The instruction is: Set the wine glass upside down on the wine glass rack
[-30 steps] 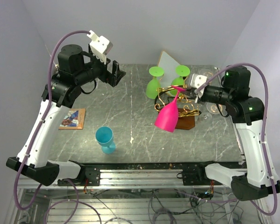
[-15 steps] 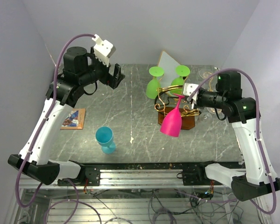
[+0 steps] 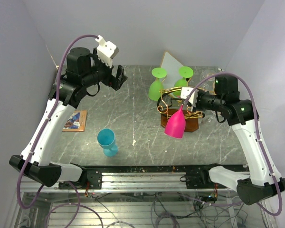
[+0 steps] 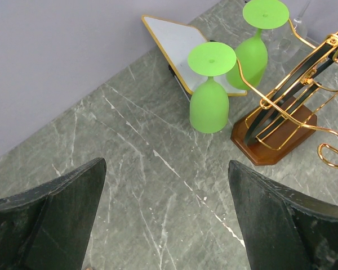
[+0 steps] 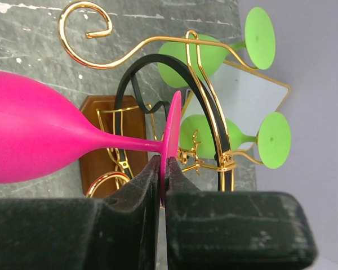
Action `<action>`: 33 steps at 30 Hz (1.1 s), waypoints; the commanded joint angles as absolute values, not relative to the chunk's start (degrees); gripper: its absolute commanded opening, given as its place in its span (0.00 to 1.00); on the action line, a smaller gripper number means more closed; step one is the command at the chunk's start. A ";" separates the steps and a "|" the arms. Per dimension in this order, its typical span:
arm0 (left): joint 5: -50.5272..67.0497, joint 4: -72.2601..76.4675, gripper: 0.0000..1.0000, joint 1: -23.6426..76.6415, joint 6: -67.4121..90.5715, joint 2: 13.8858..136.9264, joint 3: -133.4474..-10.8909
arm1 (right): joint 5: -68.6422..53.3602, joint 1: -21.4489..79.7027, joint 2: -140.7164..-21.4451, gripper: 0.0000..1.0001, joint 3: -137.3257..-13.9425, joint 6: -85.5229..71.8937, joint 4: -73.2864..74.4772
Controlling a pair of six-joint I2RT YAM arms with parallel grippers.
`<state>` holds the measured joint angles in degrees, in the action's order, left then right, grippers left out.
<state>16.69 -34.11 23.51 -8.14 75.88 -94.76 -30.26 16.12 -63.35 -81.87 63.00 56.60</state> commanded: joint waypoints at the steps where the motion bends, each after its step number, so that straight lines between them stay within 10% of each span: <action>1: 16.00 -32.98 1.00 23.38 -8.83 76.03 -95.10 | -26.05 17.22 -62.06 0.00 -81.23 62.85 53.67; 33: 16.16 -33.14 0.99 23.38 -9.83 75.51 -94.66 | -17.16 18.65 -59.98 0.00 -77.20 65.01 51.13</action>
